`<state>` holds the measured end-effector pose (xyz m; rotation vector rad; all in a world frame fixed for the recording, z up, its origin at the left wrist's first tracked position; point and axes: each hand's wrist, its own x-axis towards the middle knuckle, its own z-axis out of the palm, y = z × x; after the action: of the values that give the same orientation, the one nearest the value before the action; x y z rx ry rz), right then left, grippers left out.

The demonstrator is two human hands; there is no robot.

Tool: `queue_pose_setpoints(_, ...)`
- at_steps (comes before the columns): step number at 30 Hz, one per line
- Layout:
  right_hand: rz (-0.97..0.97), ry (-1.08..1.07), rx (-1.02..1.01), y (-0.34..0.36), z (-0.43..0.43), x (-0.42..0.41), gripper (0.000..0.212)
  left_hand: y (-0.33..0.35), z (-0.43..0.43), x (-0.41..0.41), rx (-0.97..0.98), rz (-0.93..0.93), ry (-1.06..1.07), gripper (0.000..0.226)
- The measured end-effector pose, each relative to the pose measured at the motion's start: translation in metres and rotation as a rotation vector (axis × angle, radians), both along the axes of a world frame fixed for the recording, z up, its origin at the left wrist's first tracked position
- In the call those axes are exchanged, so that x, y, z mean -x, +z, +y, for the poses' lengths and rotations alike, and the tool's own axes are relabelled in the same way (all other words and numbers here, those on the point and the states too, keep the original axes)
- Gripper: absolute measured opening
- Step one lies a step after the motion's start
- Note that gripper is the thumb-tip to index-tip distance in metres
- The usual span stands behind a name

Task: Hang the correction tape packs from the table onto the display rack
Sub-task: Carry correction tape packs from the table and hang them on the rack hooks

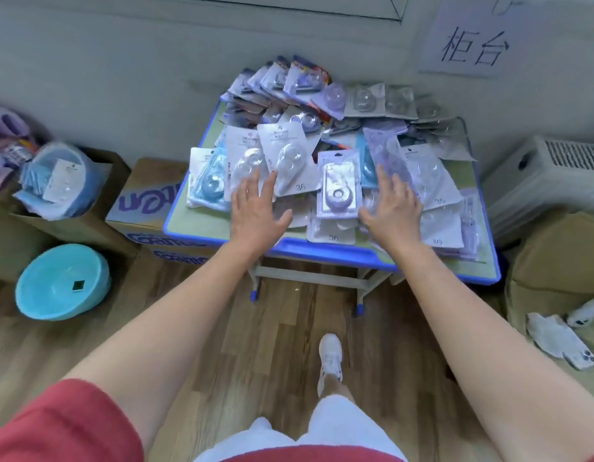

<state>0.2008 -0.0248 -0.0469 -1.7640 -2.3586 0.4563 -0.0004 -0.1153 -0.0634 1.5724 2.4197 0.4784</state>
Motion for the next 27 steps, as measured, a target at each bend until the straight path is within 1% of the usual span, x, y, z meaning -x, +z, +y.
queue_pose_setpoints(3,0.0,0.01,0.031,-0.004,0.047,-0.003,0.076,-0.005,0.045,-0.008,0.007,-0.012,0.04,0.075)
queue_pose_setpoints(7,-0.075,0.053,0.063,-0.015,0.093,-0.009,0.074,-0.009,0.09,-0.02,0.008,0.004,0.116,0.075)
queue_pose_setpoints(13,-0.085,0.108,0.141,-0.03,0.123,-0.011,0.075,-0.014,0.129,-0.021,0.165,0.055,0.238,0.078)
queue_pose_setpoints(17,-0.037,0.132,0.115,-0.035,0.128,-0.008,0.074,-0.02,0.143,-0.019,0.235,0.099,0.264,0.084)
queue_pose_setpoints(21,0.061,0.121,0.115,-0.032,0.129,-0.006,0.071,-0.027,0.15,-0.018,0.246,0.156,0.257,0.084)
queue_pose_setpoints(24,0.106,0.115,0.108,-0.029,0.13,-0.004,0.07,-0.028,0.151,-0.018,0.223,0.169,0.227,0.08)
queue_pose_setpoints(27,0.127,0.106,0.078,-0.026,0.131,-0.002,0.069,-0.024,0.15,-0.016,0.147,0.138,0.21,0.073)
